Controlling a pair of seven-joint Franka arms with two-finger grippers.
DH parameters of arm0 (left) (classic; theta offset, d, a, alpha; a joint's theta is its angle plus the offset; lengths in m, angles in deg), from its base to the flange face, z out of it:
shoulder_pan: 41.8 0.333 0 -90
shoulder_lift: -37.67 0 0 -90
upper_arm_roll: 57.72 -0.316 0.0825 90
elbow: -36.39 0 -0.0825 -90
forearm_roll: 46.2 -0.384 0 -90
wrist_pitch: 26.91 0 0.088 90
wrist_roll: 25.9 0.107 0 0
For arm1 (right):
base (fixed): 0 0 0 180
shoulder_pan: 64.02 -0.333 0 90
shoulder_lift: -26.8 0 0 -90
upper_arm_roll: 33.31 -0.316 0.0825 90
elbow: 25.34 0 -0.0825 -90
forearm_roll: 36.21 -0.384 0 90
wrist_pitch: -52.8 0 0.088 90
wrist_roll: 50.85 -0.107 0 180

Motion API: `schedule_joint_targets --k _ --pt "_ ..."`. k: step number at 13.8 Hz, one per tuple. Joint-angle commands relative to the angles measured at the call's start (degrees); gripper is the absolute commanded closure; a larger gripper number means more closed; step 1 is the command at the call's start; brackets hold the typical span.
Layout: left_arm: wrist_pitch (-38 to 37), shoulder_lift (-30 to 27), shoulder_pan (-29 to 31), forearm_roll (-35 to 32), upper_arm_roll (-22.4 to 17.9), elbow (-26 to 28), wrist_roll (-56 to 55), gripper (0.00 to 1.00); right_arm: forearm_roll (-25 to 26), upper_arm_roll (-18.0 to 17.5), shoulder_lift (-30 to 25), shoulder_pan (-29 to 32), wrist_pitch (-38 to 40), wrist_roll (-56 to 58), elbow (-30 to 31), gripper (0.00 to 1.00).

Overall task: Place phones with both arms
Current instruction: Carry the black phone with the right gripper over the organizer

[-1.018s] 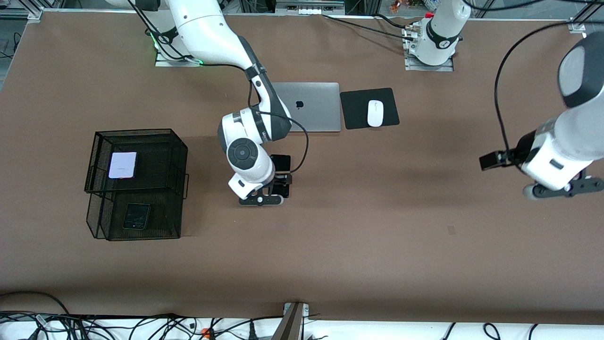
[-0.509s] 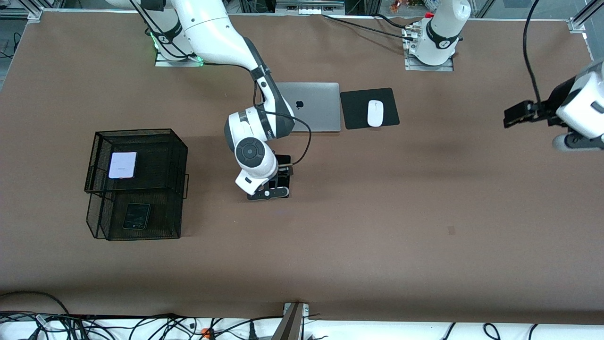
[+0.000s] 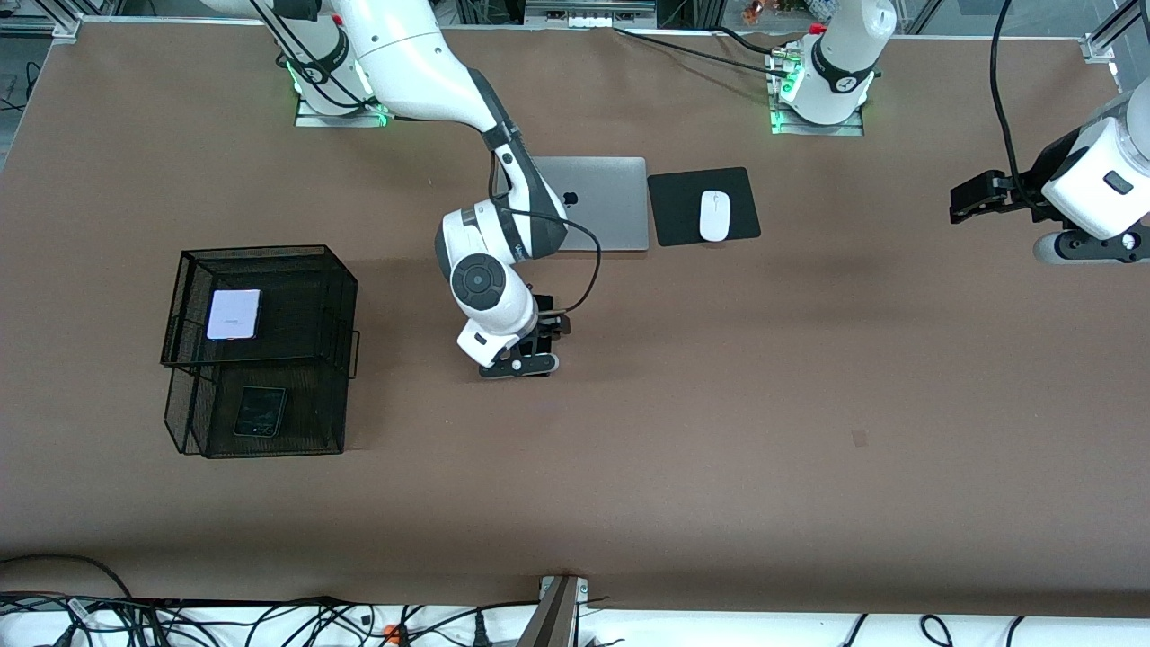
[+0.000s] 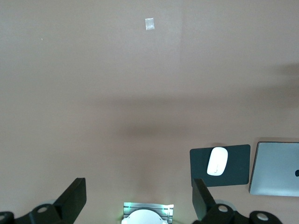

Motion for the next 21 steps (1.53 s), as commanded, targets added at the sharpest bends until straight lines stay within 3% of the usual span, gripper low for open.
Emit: schedule_joint_targets --k 1,9,11,13,16,21 --pt "0.9 -2.1 0.7 1.3 0.6 2.3 1.1 0.00 -0.9 -0.4 -0.7 -0.8 -3.9 0.8 3.2 0.00" --pt "1.8 -2.7 0.4 1.4 0.6 4.1 1.0 0.00 -0.8 -0.3 -0.4 -1.5 -5.4 0.8 4.0 0.00" --pt "1.8 -2.7 0.4 1.4 0.6 3.9 1.0 0.00 -0.3 -0.2 0.1 -1.8 -5.5 0.9 4.2 0.05" --pt "1.8 -2.6 0.4 1.4 0.6 3.8 1.0 0.00 -0.2 -0.2 0.2 -1.9 -5.8 0.9 4.2 0.14" --pt "1.8 -2.6 0.4 1.4 0.6 3.7 1.0 0.00 0.1 -0.1 0.2 -1.9 -5.9 1.1 4.2 0.47" --pt "1.8 -2.6 0.4 1.4 0.6 3.7 1.0 0.00 6.1 1.6 0.0 -1.6 -5.3 0.9 4.2 0.82"
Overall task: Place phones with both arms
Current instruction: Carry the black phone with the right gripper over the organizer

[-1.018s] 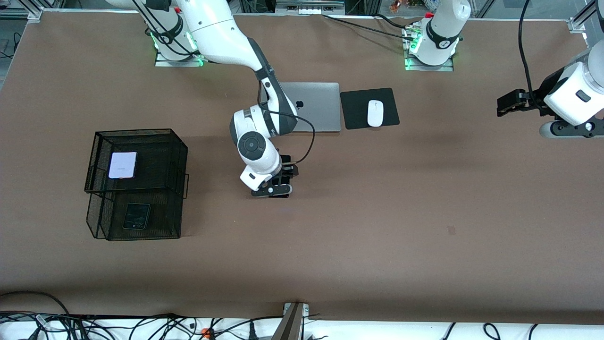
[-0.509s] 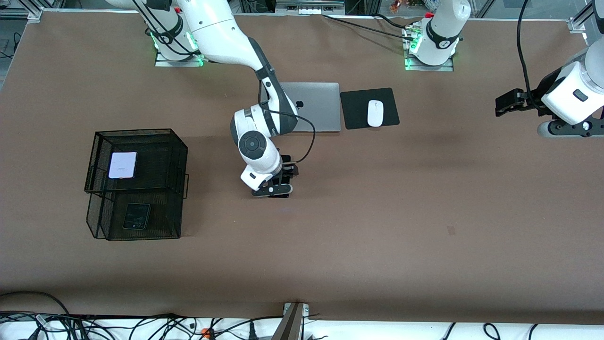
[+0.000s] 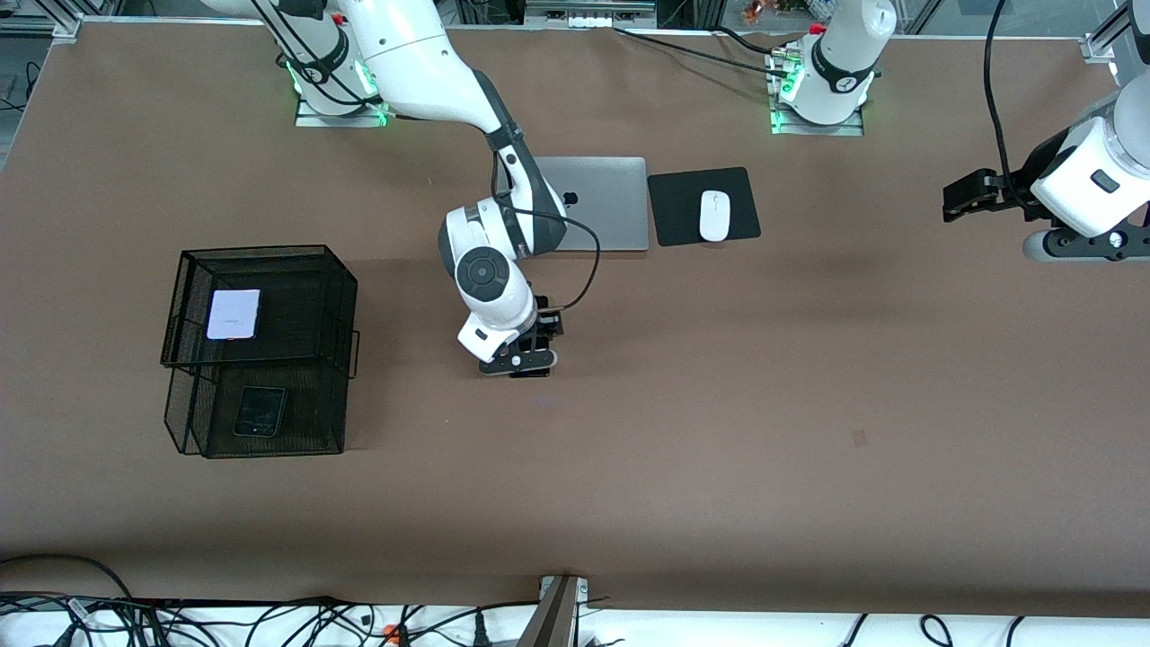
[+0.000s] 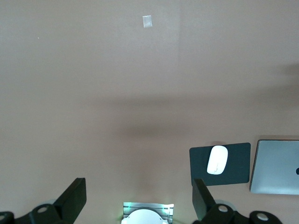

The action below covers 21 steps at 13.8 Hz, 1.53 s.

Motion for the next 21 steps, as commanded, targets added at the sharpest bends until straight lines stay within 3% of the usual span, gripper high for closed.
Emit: schedule_joint_targets --k 1,10,16,18,21 --pt "0.9 -1.6 0.4 1.4 0.2 1.7 0.9 0.00 2.6 2.9 -0.2 -0.5 -0.3 -0.9 1.1 0.82" --pt "0.8 -1.5 0.5 1.4 0.2 1.7 1.0 0.00 3.1 18.6 -10.2 -0.5 15.4 0.3 0.3 0.86" --pt "0.8 -1.2 0.5 1.4 0.2 1.7 1.0 0.00 2.7 33.6 -13.3 -0.7 31.4 18.9 -2.3 0.86" --pt "0.8 -1.2 0.5 1.4 0.2 1.7 1.0 0.00 2.6 36.4 -16.1 -0.5 32.1 29.4 1.2 0.86" --pt "0.8 -1.2 0.5 1.4 0.2 1.7 0.9 0.00 2.6 37.1 -21.2 -1.0 27.1 33.0 10.4 0.88"
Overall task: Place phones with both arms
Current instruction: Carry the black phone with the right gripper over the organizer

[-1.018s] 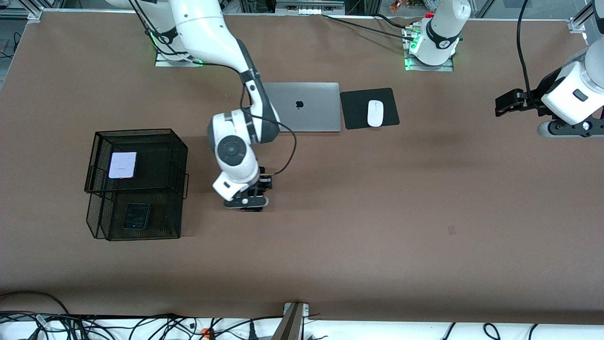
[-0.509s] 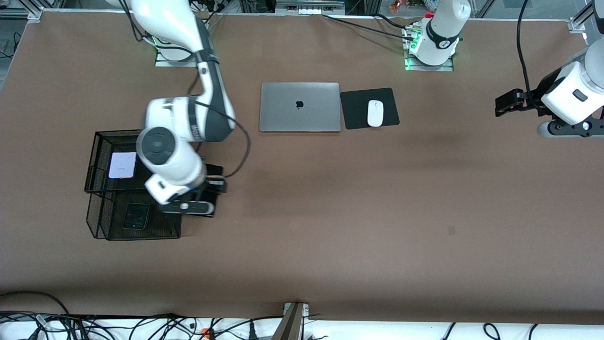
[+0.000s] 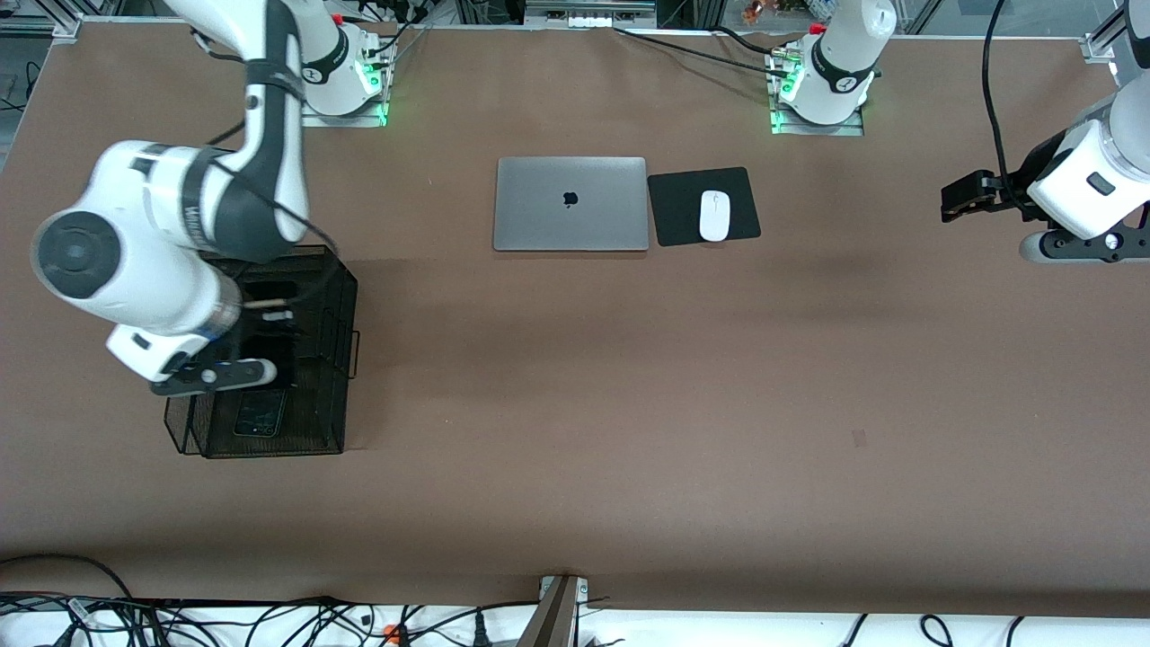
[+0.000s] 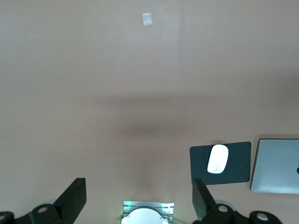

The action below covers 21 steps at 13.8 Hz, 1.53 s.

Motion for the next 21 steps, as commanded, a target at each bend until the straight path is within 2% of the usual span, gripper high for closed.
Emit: schedule_joint_targets --k 1,4,6,10,18,20,21 --pt "0.7 -1.1 0.5 1.4 0.2 1.3 0.9 0.00 0.4 -0.4 -6.5 -2.4 -7.9 2.8 10.8 0.88" --pt "0.7 -0.9 0.5 1.4 0.2 1.4 0.9 0.00 0.4 -0.4 -11.1 -6.4 -19.8 3.7 22.4 0.88" --pt "0.7 -0.8 0.5 1.3 0.2 1.4 0.9 0.00 0.4 -0.4 -13.8 -7.2 -22.4 3.7 27.2 0.88" --pt "0.7 -0.8 0.5 1.4 0.2 1.3 0.9 0.00 0.4 -0.4 -14.7 -7.2 -22.1 3.9 29.3 0.88" --pt "0.7 -0.7 0.5 1.4 0.2 1.3 0.6 0.00 0.2 -0.3 -13.3 -6.2 -21.9 3.1 29.4 0.86" --pt "0.7 -0.7 0.5 1.3 0.2 1.3 0.6 0.00 0.1 -0.4 -12.4 -6.1 -22.3 3.1 29.2 0.82" --pt "0.7 -0.7 0.5 1.4 0.2 1.3 0.6 0.00 0.0 -0.4 -12.0 -6.1 -22.2 3.1 29.0 0.68"
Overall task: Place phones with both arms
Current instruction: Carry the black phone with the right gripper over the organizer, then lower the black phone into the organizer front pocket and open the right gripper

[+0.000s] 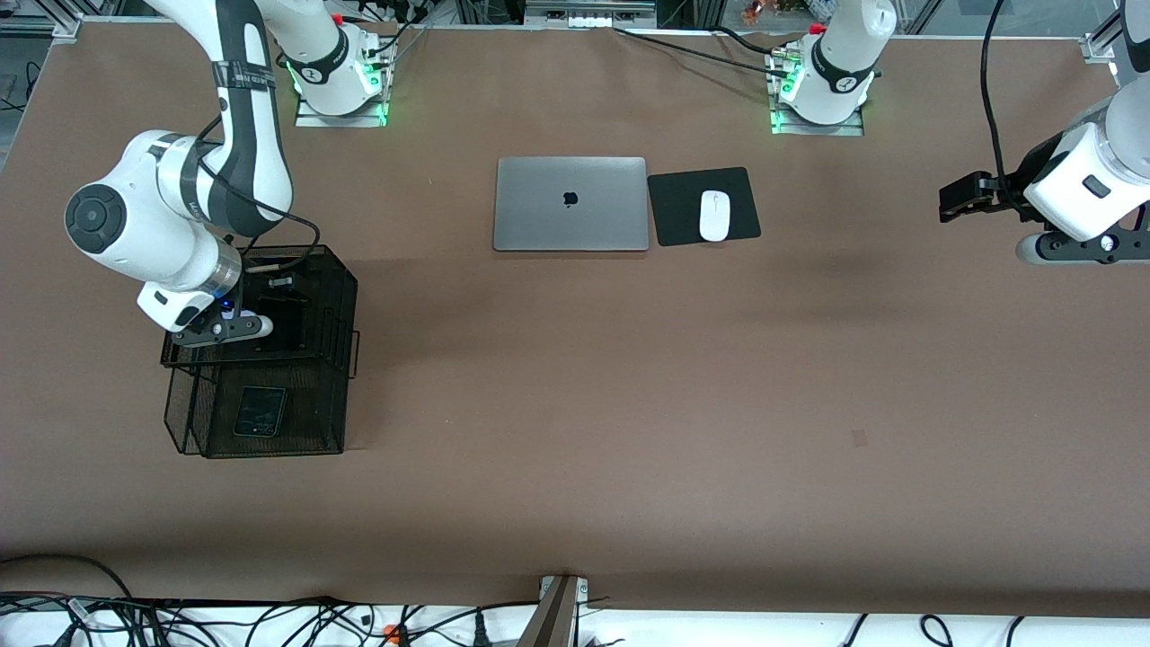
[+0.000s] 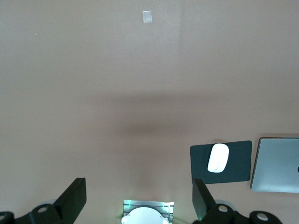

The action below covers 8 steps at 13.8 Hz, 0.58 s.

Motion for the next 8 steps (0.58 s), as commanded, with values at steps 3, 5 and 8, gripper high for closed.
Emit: schedule_joint_targets --k 3,5,8 --pt "0.7 -0.7 0.5 1.4 0.2 0.9 0.6 0.00 0.0 0.1 -0.3 -0.1 -0.4 -0.4 0.3 0.46" --pt "0.7 -0.7 0.5 1.4 0.2 0.9 0.6 0.00 0.0 0.1 -0.3 0.0 -0.3 -0.4 0.3 0.26" --pt "0.7 -0.7 0.5 1.4 0.2 0.9 0.6 0.00 -0.1 0.0 0.0 0.0 0.1 -0.5 0.4 0.03"
